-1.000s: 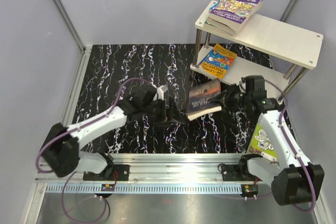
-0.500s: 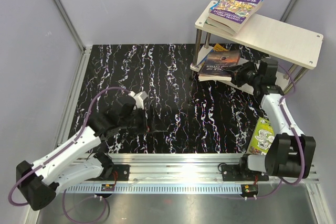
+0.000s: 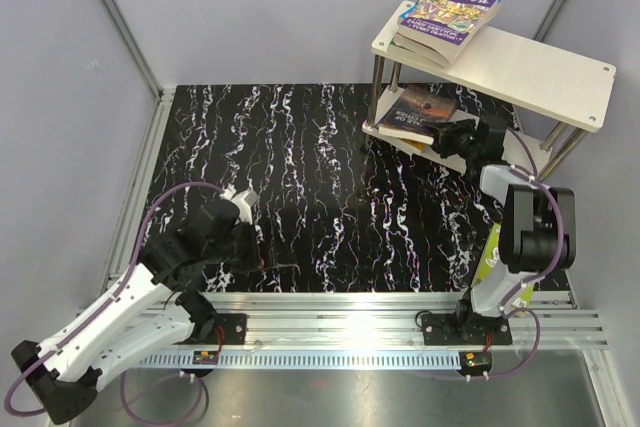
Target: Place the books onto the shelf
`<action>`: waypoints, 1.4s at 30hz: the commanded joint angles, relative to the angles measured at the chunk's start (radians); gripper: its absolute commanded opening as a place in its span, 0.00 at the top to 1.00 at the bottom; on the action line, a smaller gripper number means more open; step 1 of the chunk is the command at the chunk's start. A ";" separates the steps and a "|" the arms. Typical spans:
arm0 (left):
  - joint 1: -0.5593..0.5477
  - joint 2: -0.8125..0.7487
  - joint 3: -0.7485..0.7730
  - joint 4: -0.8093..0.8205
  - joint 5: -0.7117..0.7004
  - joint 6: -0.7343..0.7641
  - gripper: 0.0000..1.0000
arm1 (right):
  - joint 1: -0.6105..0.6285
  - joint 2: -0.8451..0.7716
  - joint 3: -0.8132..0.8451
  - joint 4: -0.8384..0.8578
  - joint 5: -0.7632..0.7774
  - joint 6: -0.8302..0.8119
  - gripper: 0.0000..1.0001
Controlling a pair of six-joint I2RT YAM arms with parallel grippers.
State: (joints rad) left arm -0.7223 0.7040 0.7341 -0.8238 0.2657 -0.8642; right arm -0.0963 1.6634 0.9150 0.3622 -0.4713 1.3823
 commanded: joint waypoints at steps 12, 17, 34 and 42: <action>0.017 -0.035 -0.007 -0.063 -0.060 0.027 0.07 | 0.030 0.119 0.214 0.045 -0.101 -0.054 0.35; 0.026 0.009 -0.007 -0.028 -0.046 0.044 0.08 | 0.032 0.040 0.180 -0.028 -0.119 -0.091 0.00; 0.046 0.054 -0.015 0.068 -0.010 0.051 0.08 | 0.017 -0.128 0.271 -0.623 -0.093 -0.387 0.00; 0.047 0.029 -0.041 0.086 0.007 0.041 0.08 | 0.009 -0.292 0.268 -1.033 0.158 -0.547 0.00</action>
State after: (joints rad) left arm -0.6804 0.7509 0.7078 -0.7944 0.2401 -0.8207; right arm -0.0807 1.4567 1.1412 -0.4492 -0.4614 0.9417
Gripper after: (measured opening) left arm 0.922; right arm 0.994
